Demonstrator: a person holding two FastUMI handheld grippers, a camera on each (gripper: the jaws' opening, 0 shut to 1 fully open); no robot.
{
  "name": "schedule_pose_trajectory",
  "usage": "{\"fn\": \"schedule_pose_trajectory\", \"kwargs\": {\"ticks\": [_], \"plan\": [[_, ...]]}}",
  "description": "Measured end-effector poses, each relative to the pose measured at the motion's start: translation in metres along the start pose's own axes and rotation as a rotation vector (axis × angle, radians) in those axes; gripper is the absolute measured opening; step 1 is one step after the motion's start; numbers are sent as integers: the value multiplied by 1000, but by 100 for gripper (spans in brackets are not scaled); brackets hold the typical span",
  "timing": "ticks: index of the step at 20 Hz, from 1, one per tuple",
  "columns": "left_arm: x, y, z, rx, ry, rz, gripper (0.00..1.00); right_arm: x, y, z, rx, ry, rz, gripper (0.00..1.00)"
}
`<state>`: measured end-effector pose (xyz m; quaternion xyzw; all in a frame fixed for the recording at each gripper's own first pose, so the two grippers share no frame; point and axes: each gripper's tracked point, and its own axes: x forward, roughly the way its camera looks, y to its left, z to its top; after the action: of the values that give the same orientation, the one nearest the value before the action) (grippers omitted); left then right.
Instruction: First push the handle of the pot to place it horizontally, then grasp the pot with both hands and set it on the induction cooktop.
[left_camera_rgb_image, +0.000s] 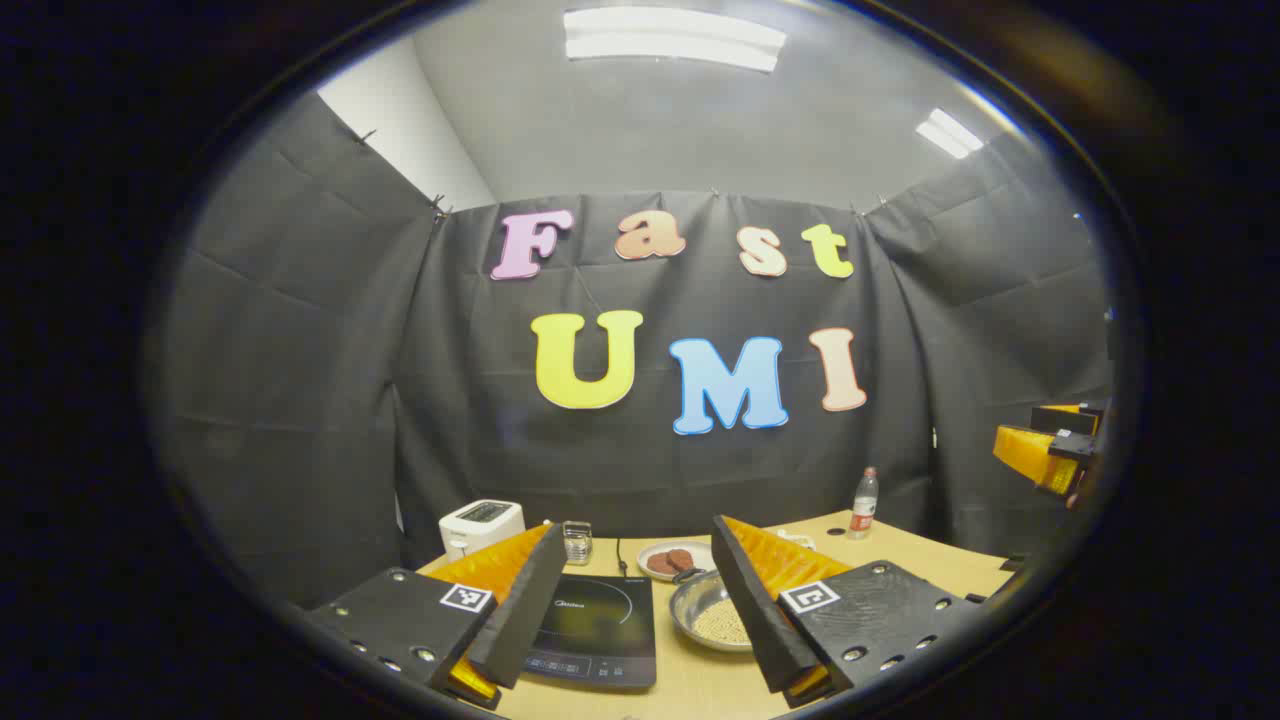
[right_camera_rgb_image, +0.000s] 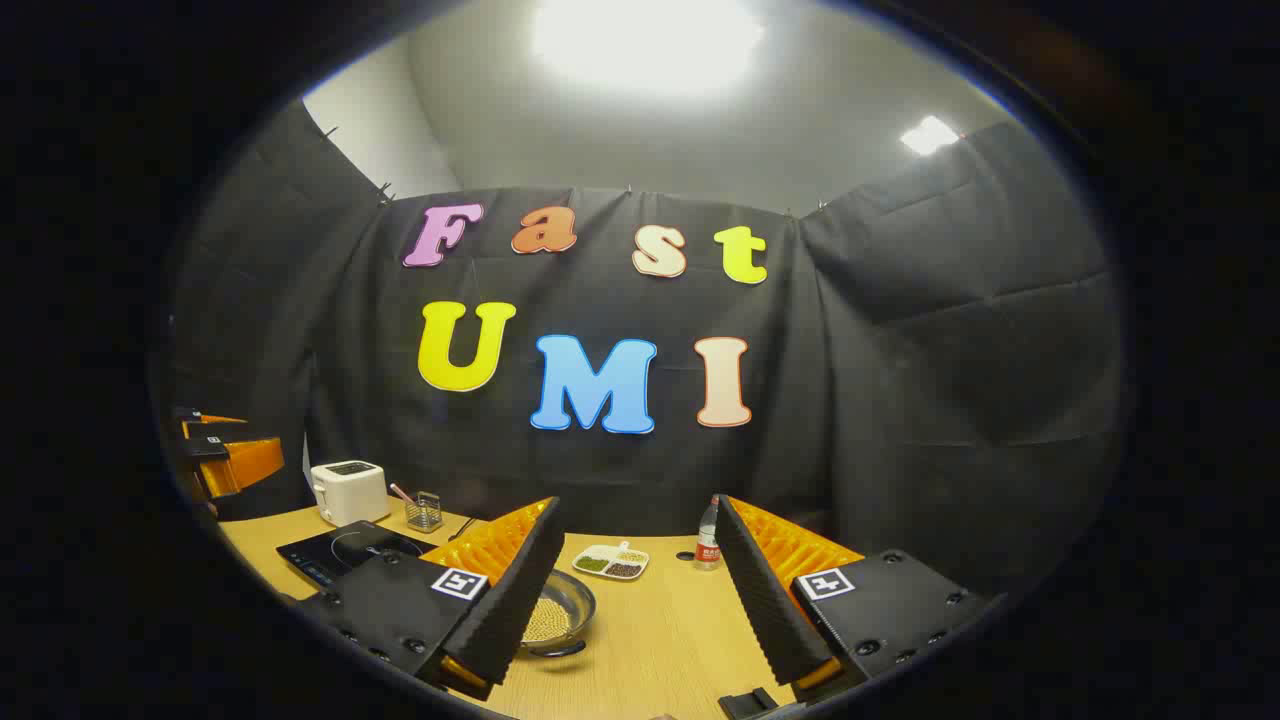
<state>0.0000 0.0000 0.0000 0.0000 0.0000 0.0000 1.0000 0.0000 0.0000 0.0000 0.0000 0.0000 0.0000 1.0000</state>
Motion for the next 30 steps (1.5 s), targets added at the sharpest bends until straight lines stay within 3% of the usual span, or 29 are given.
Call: {"fn": "schedule_pose_trajectory", "kwargs": {"ticks": [26, 30], "plan": [[5, 9, 2, 27, -7, 26, 87, 23, 21, -5, 6, 33, 70, 96], [6, 13, 2, 33, -9, 35, 89, 25, 27, -8, 1, 42, 80, 80]]}}
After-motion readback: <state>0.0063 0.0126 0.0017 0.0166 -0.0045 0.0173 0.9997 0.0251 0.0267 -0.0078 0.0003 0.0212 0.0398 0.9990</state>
